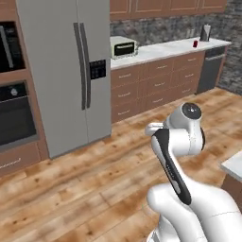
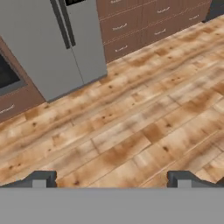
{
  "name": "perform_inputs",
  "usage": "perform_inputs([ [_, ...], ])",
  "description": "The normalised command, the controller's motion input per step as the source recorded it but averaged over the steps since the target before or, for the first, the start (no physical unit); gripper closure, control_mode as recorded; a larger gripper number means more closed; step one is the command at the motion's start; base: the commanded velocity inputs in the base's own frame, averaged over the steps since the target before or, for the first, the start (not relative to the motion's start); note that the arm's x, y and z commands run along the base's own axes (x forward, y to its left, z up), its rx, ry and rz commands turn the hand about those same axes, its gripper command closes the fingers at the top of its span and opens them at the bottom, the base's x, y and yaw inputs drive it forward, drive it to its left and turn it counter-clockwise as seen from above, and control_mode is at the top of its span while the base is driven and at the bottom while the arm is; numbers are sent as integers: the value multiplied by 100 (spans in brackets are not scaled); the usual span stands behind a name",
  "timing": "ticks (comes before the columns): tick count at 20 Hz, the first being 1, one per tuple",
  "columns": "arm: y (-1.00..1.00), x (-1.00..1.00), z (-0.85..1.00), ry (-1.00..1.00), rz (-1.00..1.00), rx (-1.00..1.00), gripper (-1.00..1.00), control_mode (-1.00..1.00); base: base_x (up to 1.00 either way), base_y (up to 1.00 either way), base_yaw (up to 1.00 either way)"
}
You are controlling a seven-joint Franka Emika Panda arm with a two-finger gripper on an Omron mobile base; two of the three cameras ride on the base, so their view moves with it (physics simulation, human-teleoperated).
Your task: Four empty soda cans are scattered around the kitchen. Gather all the cans and cluster them next to the stove for recycling.
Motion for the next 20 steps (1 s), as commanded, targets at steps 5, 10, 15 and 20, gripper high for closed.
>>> perform_inputs([
  [5, 0, 0, 0, 0, 0, 0, -100, 100, 66, 1, -56],
  [10, 0, 0, 0, 0, 0, 0, -100, 100, 84, 16, -54],
  [15, 0, 0, 0, 0, 0, 0, -100, 100, 99, 45, -51],
  [20, 0, 0, 0, 0, 0, 0, -100, 100, 100, 40, -51],
])
